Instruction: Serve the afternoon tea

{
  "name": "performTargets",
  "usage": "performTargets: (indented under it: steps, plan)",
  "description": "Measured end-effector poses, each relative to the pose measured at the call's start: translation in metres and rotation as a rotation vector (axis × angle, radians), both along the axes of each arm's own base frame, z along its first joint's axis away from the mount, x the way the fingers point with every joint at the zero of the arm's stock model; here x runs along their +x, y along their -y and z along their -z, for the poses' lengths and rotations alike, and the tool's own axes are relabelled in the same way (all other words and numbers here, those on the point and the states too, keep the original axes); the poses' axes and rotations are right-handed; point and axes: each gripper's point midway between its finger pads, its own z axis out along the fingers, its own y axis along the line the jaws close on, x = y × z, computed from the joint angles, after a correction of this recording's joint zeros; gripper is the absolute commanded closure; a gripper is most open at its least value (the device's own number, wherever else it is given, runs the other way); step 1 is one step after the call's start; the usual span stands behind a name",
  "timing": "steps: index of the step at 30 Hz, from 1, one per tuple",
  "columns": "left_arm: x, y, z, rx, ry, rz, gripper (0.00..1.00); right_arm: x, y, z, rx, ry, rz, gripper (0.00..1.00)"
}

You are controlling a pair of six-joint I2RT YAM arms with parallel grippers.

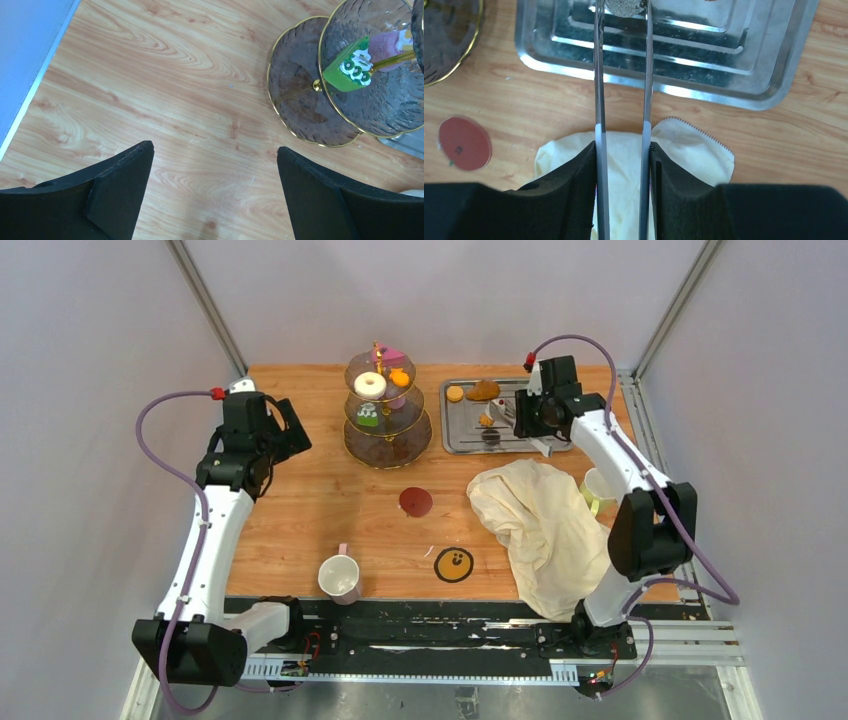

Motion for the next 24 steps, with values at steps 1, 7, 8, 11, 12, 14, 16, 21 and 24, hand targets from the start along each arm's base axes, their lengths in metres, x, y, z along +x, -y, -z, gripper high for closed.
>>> performTargets:
  steps: [1,7,8,11,12,14,16,21,24]
  plan:
    - [0.0,0.001,0.001,-0.002,-0.002,0.002,0.02,-0.006,-0.002,-0.005,0.003,0.009,-0.007,1.0]
    - [-0.001,0.002,0.002,-0.01,-0.003,0.008,0.02,-0.037,-0.028,-0.044,0.046,0.087,-0.088,1.0]
    - [-0.001,0.003,0.002,-0.012,-0.002,0.009,0.02,-0.043,-0.038,-0.052,0.065,0.104,-0.118,1.0]
    - [-0.002,0.003,0.002,-0.014,0.001,0.011,0.02,-0.056,-0.062,-0.07,0.099,0.146,-0.187,0.99]
    - [-0.003,0.003,0.002,-0.016,0.001,0.012,0.02,-0.06,-0.073,-0.075,0.111,0.161,-0.216,0.99]
    - [-0.004,0.004,0.002,-0.017,0.003,0.012,0.02,-0.068,-0.092,-0.081,0.133,0.177,-0.271,0.99]
    - [-0.004,0.004,0.001,-0.017,0.006,0.012,0.02,-0.074,-0.109,-0.083,0.149,0.177,-0.317,0.99]
    - [-0.006,0.003,-0.004,-0.016,0.021,0.011,0.02,-0.082,-0.139,-0.086,0.164,0.176,-0.392,0.99]
    - [-0.007,0.003,-0.006,-0.016,0.028,0.011,0.02,-0.085,-0.153,-0.087,0.166,0.176,-0.425,0.99]
